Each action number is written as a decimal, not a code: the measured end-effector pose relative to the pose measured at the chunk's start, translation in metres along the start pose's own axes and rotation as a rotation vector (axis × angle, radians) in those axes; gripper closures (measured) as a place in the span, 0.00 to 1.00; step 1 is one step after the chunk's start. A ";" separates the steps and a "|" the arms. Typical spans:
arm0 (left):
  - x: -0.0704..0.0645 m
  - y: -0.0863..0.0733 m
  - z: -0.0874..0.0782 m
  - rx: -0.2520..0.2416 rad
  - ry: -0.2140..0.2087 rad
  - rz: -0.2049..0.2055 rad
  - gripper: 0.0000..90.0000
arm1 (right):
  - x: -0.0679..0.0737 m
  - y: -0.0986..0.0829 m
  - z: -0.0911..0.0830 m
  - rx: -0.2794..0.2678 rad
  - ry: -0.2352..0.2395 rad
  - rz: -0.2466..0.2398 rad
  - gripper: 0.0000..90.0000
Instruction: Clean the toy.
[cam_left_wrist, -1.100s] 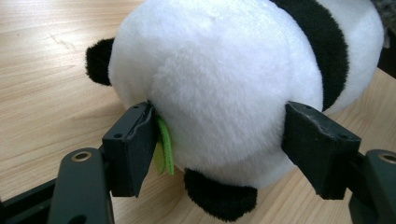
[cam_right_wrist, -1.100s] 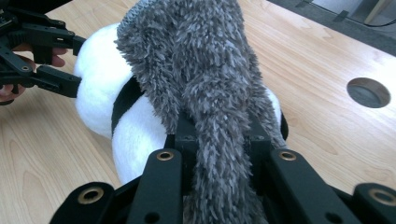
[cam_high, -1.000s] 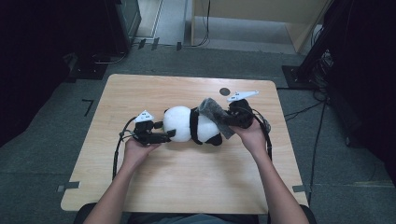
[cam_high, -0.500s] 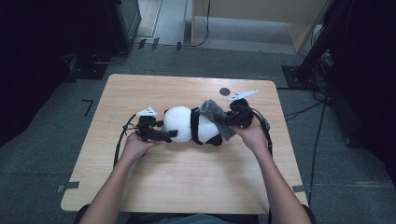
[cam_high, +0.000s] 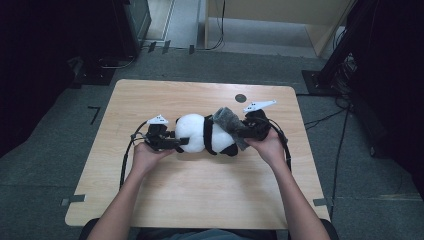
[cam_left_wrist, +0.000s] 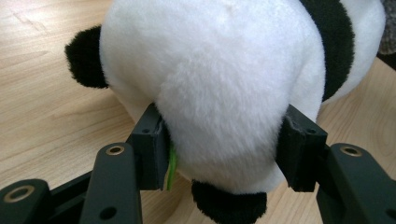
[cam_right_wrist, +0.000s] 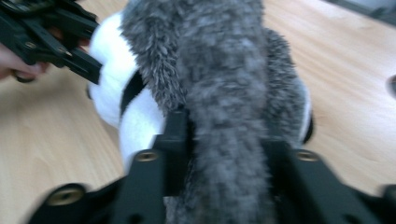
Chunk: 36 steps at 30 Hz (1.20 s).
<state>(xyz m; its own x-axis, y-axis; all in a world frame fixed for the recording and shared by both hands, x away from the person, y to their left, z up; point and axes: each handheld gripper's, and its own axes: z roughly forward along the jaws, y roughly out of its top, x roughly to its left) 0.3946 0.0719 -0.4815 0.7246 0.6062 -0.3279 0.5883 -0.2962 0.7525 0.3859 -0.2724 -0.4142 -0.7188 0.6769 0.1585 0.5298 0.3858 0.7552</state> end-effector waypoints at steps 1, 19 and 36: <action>0.000 0.000 0.000 0.002 0.002 0.002 0.49 | 0.002 0.001 -0.002 0.005 -0.018 -0.010 0.79; -0.001 -0.002 -0.004 -0.008 -0.003 0.017 0.49 | 0.069 0.009 -0.003 0.028 0.183 -0.122 0.84; -0.003 -0.001 -0.005 -0.007 -0.004 0.010 0.49 | 0.102 -0.004 0.065 0.183 0.244 -0.164 0.84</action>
<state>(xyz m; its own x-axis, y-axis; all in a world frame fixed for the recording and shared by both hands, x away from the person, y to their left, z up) 0.3904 0.0743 -0.4782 0.7316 0.6005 -0.3227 0.5786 -0.2965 0.7598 0.3397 -0.1647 -0.4427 -0.8759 0.4353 0.2082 0.4543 0.5984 0.6599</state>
